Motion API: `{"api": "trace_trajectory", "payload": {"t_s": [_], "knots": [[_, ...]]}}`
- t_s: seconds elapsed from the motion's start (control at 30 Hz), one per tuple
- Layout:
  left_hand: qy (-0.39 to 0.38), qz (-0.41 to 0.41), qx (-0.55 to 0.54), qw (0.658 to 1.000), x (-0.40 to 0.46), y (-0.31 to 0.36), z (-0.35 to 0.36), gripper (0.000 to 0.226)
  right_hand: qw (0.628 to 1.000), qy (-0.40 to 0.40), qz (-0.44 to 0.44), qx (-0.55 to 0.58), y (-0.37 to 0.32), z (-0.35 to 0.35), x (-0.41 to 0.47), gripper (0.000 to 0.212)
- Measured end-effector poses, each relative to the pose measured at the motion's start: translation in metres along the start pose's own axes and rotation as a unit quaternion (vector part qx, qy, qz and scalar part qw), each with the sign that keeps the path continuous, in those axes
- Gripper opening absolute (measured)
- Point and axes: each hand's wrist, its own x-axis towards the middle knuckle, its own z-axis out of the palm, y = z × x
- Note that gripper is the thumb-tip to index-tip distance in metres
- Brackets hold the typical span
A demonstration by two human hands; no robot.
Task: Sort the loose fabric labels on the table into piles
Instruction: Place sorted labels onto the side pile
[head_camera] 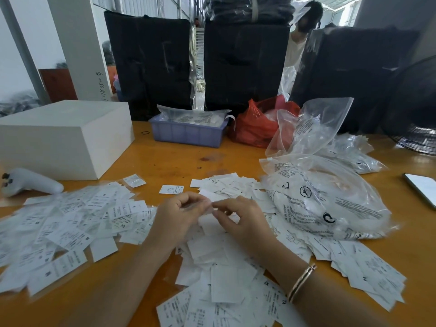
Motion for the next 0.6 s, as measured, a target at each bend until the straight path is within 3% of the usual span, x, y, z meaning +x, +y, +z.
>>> {"api": "trace_trajectory", "payload": {"t_s": [0.07,0.17,0.3,0.37,0.5,0.6], "knots": [[0.064,-0.012,0.01,0.998,0.004,-0.001,-0.007,0.007,0.998,0.055,-0.009,-0.014,-0.003,-0.011,0.006,0.02],[0.154,-0.021,0.071,0.985,0.011,-0.006,-0.02,0.009,0.979,0.202,0.035,-0.023,0.009,-0.044,0.024,0.017],[0.198,-0.04,0.138,0.97,0.017,-0.015,-0.033,0.016,0.931,0.323,0.142,-0.089,0.051,-0.094,0.031,0.024],[0.202,-0.042,0.167,0.964,0.019,-0.018,-0.04,0.018,0.915,0.288,0.241,-0.147,0.077,-0.11,0.024,0.026],[0.188,-0.04,0.274,0.942,0.018,-0.021,-0.045,0.024,0.871,0.012,0.41,-0.269,0.107,-0.124,0.007,0.027],[0.155,-0.04,0.415,0.896,0.015,-0.02,-0.046,0.028,0.854,-0.017,0.426,-0.298,0.106,-0.121,0.006,0.027]]}}
